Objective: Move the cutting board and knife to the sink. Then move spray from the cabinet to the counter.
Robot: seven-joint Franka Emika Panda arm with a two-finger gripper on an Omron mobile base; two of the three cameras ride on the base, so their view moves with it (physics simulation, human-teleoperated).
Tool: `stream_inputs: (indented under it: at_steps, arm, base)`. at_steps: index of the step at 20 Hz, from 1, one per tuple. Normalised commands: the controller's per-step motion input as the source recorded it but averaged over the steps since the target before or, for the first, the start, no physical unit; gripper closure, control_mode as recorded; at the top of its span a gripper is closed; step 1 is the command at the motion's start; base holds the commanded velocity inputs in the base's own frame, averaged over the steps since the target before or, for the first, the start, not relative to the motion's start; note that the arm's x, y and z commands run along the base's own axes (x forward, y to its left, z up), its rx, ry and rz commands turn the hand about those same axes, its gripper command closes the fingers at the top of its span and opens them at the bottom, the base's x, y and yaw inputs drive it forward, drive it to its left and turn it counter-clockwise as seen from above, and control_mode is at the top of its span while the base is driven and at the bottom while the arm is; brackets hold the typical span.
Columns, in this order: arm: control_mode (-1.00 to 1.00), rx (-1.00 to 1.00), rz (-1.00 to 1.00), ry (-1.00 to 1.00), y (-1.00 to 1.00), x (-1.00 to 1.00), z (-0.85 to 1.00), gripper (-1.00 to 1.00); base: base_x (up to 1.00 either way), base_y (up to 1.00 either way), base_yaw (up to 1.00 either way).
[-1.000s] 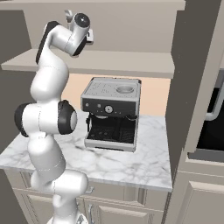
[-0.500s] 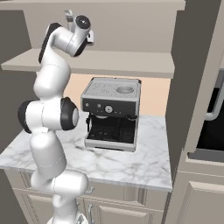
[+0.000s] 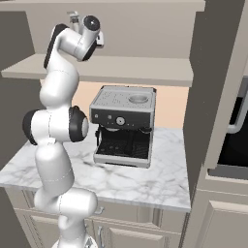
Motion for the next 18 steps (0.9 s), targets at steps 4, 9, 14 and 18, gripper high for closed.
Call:
stream_inputs:
  at_steps: [4,9,14,18]
  arm:
    - [-1.00,0.00,0.01,-0.06,0.06,0.00,-0.12,1.00]
    - [-1.00,0.00,0.03,-0.09,0.01,0.00,-0.13,1.00]
    - [-1.00,0.00,0.00,-0.12,0.08,0.00,-0.05,1.00]
    - [-1.00,0.01,0.00,-0.08,0.09,0.00,0.00,1.00]
  base:
    - [0.00,0.00,0.00]
    - [0.00,0.00,0.00]
    - [0.00,0.00,0.00]
    - [0.00,0.00,0.00]
